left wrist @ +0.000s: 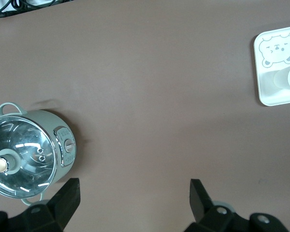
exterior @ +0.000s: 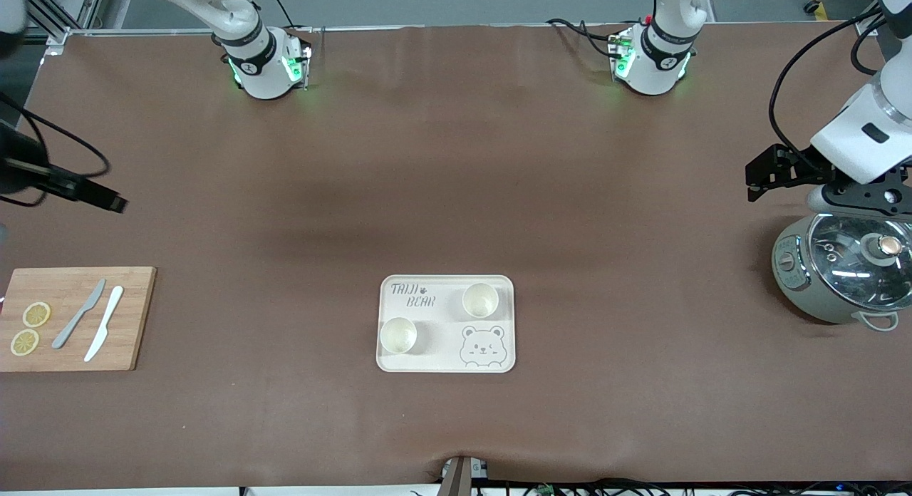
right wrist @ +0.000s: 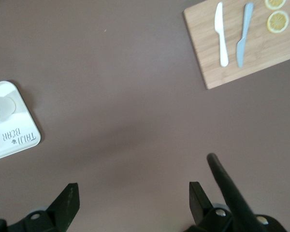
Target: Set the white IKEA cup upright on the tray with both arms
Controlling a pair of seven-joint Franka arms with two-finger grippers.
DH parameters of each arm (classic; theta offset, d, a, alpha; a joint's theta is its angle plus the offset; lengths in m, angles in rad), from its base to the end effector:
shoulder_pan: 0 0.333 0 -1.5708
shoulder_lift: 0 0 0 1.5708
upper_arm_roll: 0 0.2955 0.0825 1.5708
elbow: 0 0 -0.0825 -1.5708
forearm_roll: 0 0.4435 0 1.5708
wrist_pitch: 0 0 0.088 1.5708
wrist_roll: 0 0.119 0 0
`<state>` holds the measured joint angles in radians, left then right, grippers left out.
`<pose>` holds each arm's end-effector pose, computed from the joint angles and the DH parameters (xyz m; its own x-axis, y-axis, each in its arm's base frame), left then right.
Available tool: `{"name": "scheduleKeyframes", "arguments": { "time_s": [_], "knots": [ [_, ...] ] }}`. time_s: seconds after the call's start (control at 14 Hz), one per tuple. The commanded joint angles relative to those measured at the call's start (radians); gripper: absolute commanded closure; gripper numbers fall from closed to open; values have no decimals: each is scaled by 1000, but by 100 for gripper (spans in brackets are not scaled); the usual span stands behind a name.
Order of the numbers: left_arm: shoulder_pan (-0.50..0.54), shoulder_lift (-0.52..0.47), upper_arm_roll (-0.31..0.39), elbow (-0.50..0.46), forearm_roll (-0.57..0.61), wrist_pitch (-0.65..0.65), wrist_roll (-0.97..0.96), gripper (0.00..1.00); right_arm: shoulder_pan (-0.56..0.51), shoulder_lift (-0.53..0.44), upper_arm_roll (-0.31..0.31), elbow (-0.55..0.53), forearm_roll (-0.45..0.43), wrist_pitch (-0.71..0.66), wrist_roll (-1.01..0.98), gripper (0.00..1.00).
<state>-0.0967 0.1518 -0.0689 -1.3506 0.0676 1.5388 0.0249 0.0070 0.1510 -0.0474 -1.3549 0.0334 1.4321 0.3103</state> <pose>0.6482 -0.0965 0.6099 0.9819 -0.1859 0.0354 -0.1837 -0.9813 -0.0579 0.6419 -0.0194 0.5988 0.9376 -0.3390 -0.0780 -0.3402 -0.9404 -0.0025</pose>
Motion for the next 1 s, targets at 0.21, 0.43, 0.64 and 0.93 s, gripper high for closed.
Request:
{"name": "scheduleKeyframes", "arguments": {
  "time_s": [0.21, 0.43, 0.64, 0.93],
  "knots": [
    [9, -3, -6, -2, -15, 11, 10, 0, -53, -119, 21, -265, -35, 264, -86, 0],
    [9, -3, -6, -1, -15, 11, 10, 0, -55, -116, 21, -262, -35, 266, -86, 0],
    [9, -1, -6, -2, -15, 11, 10, 0, -55, -113, 21, -247, -38, 265, -85, 0],
    [9, -1, -6, -2, -14, 11, 10, 0, -59, -99, 21, -219, -33, 263, -68, 0]
  ]
}}
